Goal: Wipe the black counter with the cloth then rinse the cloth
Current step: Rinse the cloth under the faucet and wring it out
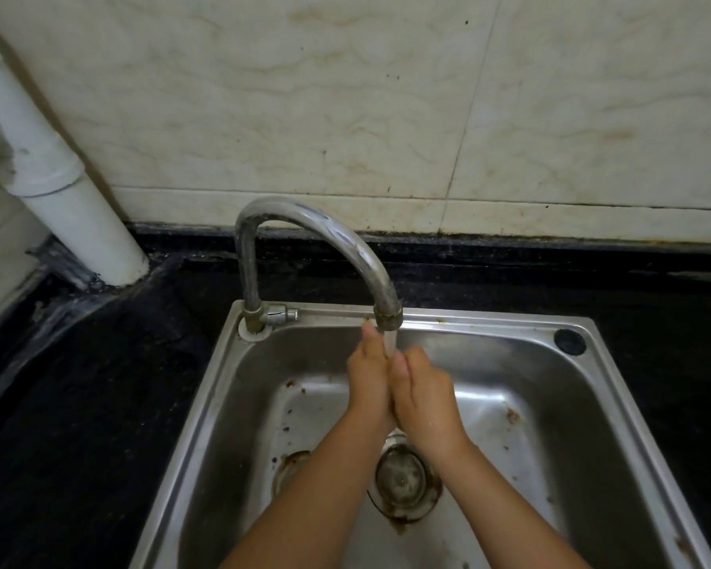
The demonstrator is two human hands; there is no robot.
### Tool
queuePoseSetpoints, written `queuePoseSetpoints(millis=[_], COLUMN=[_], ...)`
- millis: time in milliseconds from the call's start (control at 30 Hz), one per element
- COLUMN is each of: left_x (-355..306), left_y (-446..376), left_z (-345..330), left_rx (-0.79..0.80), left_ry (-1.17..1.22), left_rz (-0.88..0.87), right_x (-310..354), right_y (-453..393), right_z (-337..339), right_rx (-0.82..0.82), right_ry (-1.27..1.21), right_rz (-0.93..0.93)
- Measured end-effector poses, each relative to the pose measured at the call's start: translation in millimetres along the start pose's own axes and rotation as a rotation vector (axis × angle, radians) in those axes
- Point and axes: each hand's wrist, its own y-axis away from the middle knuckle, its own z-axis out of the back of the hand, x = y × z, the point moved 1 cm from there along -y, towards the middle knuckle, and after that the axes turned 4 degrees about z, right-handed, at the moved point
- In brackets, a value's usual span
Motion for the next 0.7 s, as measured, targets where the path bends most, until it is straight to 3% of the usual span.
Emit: queuePoseSetpoints(millis=[133, 300, 400, 500, 600, 700], left_x=[16.0, 2.8, 9.4, 10.9, 2.6, 3.6], left_y=[8.4, -7.1, 4.4, 6.7, -3.5, 3.4], left_z=[3.4, 10.1, 1.5, 2.9, 7.7, 1.0], left_rx=[0.031, -0.008, 0.047, 0.052, 0.005, 0.040], left_ry=[-0.040, -0.101, -0.168, -0.197, -0.119, -0.118], left_rz=[-0.001, -0.053, -0.036, -0.062, -0.042, -0.046], right_x=[-12.9, 2.6, -14.7, -16.6, 2.0, -7.3], right_y=[-22.3, -0.2, -16.7, -15.2, 3.9, -10.9], right_z=[2.3, -8.0, 1.0, 1.1, -5.3, -0.5], right_rx=[-0.050, 0.097, -0.019, -0.011, 0.011, -0.088], right_ry=[0.048, -0.011, 0.005, 0.061, -0.051, -0.104], right_rz=[-0.168, -0.132, -0.165, -0.146, -0.094, -0.142])
